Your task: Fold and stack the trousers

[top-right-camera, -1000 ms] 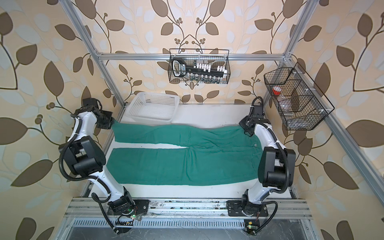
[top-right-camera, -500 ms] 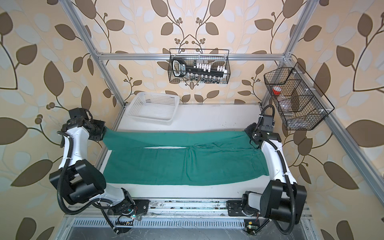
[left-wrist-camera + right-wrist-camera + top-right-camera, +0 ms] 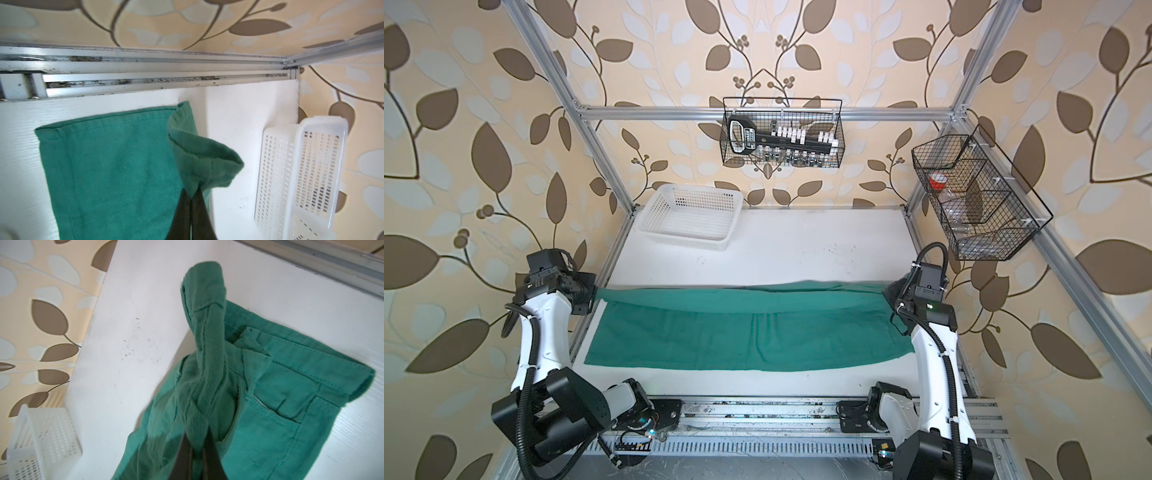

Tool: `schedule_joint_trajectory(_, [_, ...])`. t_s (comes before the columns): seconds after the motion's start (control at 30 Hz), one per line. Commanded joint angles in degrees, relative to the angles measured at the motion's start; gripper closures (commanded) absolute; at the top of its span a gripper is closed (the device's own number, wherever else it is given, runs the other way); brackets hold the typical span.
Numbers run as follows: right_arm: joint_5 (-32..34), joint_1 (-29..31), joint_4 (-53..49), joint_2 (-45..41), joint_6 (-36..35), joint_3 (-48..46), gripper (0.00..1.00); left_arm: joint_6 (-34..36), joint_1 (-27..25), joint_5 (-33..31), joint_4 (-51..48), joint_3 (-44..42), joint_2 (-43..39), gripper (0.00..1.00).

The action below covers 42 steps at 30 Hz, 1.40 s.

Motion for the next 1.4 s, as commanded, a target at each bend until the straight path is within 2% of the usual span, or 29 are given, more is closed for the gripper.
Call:
schedule_joint_trajectory(0.0, [2.08, -1.16, -2.81, -1.82, -0.09, -0.70, 0.95, -1.70, 1.19, -5.03, 0.65, -0.74, -2.36, 1.00])
schedule_joint_trajectory(0.13, [1.94, -1.22, -4.88, -3.88, -0.42, -2.15, 0.95, -2.35, 1.64, -10.27, -1.16, -2.28, -5.58, 1.00])
schedule_joint_trajectory(0.3, [4.77, -0.42, -9.54, -6.82, -0.88, -2.20, 0.95, -4.52, 2.21, -10.34, -1.35, -5.36, -7.84, 1.00])
schedule_joint_trajectory(0.47, [6.20, -0.26, -10.68, -10.56, 1.04, -8.40, 0.94, -6.18, 2.60, -14.32, -2.93, -8.36, -9.60, 1.00])
schedule_joint_trajectory(0.63, [10.92, 0.60, -13.26, -12.70, 3.25, -11.50, 0.93, -7.61, 2.70, -14.77, -2.98, -12.64, -10.36, 1.00])
schedule_joint_trajectory(0.83, [12.63, 1.00, -12.37, -14.57, 4.65, -17.30, 0.93, -9.66, 2.79, -16.75, -3.70, -16.95, -10.08, 1.00])
schedule_joint_trajectory(1.13, [13.30, 1.87, -7.91, -10.71, 5.37, -20.33, 0.90, -10.93, 3.47, -19.81, -6.13, -21.18, -12.90, 1.00])
schedule_joint_trajectory(1.37, [16.65, 5.82, -6.88, -9.22, 6.56, -19.93, 0.88, -11.31, 4.53, -22.07, -8.42, -23.51, -16.66, 1.00])
